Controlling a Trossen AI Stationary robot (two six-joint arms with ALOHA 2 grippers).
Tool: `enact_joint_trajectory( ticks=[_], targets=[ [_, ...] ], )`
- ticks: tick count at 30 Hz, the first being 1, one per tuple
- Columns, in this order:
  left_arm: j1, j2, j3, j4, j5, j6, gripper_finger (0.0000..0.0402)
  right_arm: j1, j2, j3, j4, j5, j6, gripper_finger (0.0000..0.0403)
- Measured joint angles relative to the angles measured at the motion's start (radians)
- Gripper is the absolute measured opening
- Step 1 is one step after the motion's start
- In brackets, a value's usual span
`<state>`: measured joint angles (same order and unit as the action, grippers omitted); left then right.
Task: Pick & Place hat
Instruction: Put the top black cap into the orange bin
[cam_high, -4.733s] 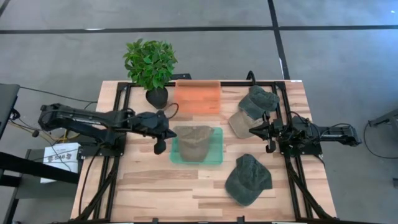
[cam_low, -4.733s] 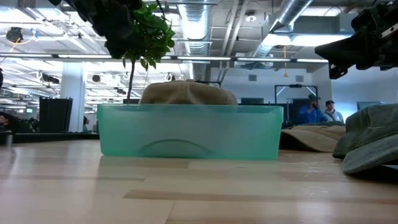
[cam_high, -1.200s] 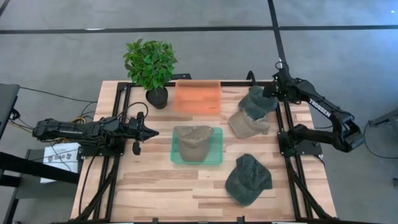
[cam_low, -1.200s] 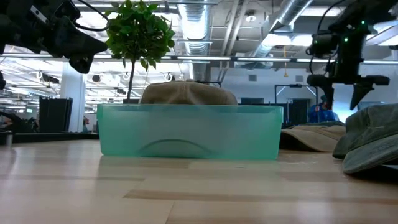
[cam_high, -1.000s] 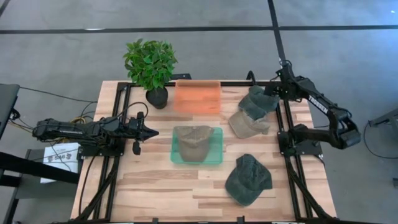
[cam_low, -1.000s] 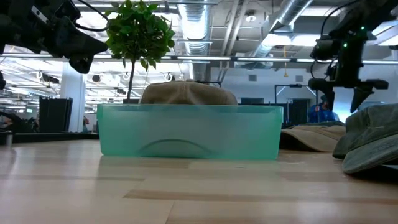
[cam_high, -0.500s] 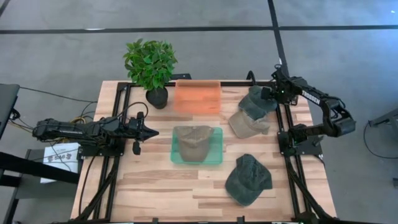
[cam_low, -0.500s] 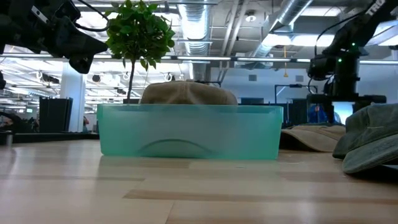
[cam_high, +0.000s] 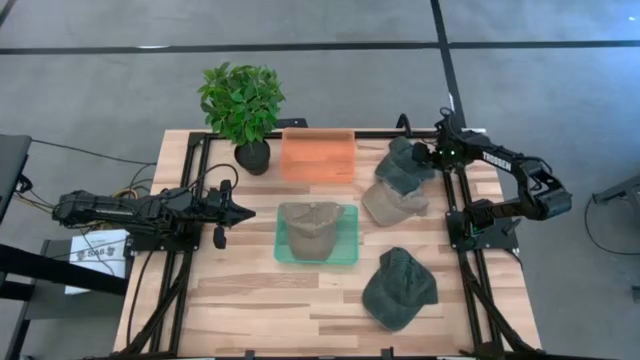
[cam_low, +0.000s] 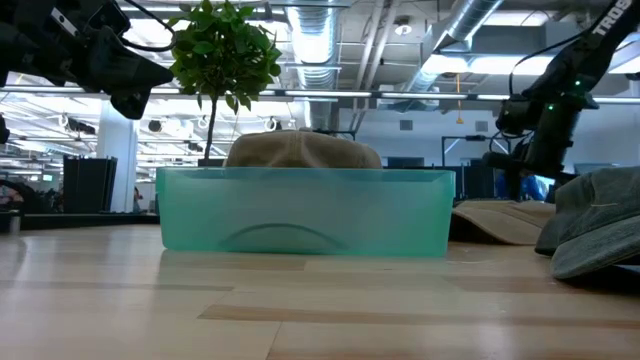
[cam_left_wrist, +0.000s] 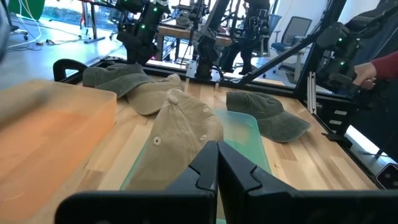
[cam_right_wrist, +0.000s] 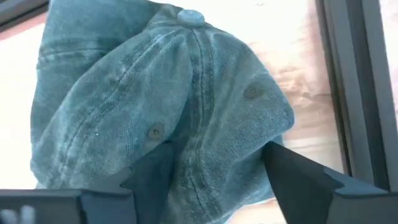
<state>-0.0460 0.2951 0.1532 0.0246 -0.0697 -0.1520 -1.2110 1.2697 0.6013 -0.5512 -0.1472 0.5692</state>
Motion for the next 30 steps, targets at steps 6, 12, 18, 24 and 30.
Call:
enact_joint_trajectory(
  ticks=[6, 12, 18, 24, 30],
  targets=[
    [0.0, 0.0, 0.0, 0.0, 0.0, 0.0, 0.0, 0.0, 0.0, -0.037, 0.047, 0.015, -0.002, 0.0155],
    [0.0, 0.0, 0.0, 0.0, 0.0, 0.0, 0.0, 0.0, -0.001, -0.06, 0.078, 0.015, -0.008, 0.004],
    [0.0, 0.0, 0.0, 0.0, 0.0, 0.0, 0.0, 0.01, -0.092, -0.061, 0.059, 0.025, -0.046, 0.0017],
    [0.0, 0.0, 0.0, 0.0, 0.0, 0.0, 0.0, 0.054, -0.264, -0.061, 0.031, 0.058, -0.046, 0.0004],
    [0.0, 0.0, 0.0, 0.0, 0.0, 0.0, 0.0, 0.134, -0.417, -0.002, -0.031, 0.121, -0.042, 0.0003]
  ],
)
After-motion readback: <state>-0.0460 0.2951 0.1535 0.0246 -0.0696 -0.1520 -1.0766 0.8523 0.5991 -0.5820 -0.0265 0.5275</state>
